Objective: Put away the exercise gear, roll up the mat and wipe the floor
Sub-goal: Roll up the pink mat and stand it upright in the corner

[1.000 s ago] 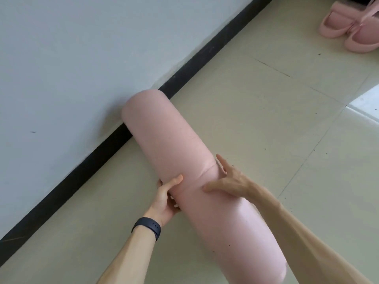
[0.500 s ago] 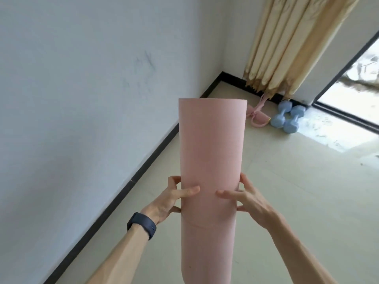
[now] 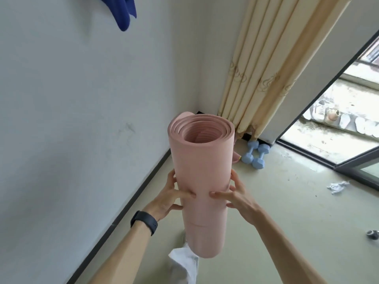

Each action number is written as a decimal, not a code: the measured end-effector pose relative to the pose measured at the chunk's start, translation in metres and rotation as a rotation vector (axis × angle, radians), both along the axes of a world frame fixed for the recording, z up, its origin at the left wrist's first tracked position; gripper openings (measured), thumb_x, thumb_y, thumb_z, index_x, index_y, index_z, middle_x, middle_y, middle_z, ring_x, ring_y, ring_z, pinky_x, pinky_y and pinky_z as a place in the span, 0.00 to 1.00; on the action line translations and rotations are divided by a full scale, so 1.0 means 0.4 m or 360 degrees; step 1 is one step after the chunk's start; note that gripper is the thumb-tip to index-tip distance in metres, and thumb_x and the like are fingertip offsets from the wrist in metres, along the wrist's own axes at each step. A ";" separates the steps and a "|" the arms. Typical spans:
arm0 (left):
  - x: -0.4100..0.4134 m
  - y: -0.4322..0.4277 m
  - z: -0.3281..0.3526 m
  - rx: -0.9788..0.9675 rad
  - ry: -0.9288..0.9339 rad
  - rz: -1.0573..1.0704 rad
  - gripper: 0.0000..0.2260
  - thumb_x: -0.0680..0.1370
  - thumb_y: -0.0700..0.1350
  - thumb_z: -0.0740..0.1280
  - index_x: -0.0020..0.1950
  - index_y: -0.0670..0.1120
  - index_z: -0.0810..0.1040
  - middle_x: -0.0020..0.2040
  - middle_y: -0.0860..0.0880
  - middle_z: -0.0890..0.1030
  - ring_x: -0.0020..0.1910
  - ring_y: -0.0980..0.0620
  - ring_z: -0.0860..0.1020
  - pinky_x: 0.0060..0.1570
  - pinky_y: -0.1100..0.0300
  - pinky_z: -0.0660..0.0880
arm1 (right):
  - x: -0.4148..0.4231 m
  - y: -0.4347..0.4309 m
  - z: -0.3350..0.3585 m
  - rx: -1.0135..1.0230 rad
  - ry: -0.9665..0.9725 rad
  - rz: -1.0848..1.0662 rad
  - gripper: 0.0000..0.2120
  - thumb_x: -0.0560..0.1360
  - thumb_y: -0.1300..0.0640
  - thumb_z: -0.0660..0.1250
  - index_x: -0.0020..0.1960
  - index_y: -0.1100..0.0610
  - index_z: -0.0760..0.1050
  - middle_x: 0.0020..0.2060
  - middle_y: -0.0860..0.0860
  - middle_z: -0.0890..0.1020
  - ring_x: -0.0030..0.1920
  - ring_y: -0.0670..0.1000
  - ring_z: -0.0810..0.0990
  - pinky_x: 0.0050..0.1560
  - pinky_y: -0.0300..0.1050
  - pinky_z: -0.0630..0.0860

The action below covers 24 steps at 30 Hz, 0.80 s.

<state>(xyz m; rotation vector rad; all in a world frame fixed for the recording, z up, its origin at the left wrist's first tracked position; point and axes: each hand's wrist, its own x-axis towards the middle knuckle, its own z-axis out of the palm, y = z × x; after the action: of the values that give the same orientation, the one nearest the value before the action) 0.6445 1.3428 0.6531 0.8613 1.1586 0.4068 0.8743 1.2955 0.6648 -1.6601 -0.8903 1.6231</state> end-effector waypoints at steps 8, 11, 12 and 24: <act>0.170 0.442 0.033 0.0000 0.0096 -0.0141 0.43 0.69 0.35 0.72 0.71 0.70 0.57 0.64 0.67 0.72 0.63 0.57 0.72 0.64 0.41 0.70 | 0.198 0.411 0.029 -0.0007 0.0640 -0.0202 0.32 0.67 0.53 0.66 0.69 0.35 0.69 0.68 0.44 0.74 0.70 0.53 0.68 0.60 0.73 0.72; 0.260 0.599 0.048 -0.0054 0.0078 -0.0136 0.38 0.69 0.33 0.68 0.62 0.74 0.66 0.63 0.65 0.74 0.62 0.55 0.73 0.63 0.40 0.73 | 0.272 0.549 0.030 0.0017 0.0786 -0.0407 0.27 0.69 0.50 0.66 0.68 0.42 0.74 0.68 0.48 0.75 0.70 0.55 0.69 0.59 0.74 0.71; 0.293 0.653 0.048 -0.0065 0.0088 -0.0118 0.36 0.69 0.33 0.68 0.57 0.75 0.69 0.63 0.64 0.74 0.62 0.54 0.74 0.62 0.39 0.74 | 0.299 0.601 0.019 0.0014 0.0822 -0.0476 0.25 0.70 0.50 0.66 0.68 0.44 0.75 0.66 0.50 0.77 0.69 0.56 0.70 0.57 0.73 0.73; 0.581 1.198 -0.198 -0.0497 0.0178 0.0456 0.28 0.66 0.79 0.60 0.60 0.69 0.77 0.62 0.53 0.80 0.61 0.41 0.77 0.54 0.31 0.75 | 0.536 1.196 -0.274 -0.0317 0.0779 -0.0367 0.23 0.73 0.35 0.64 0.62 0.44 0.78 0.60 0.50 0.80 0.66 0.56 0.74 0.60 0.70 0.74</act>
<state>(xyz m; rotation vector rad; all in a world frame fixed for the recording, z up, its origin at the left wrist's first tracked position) 0.8768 1.8222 0.5740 0.4511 1.4124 0.4002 1.0886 1.7738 0.5550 -1.3346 -0.2905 1.8781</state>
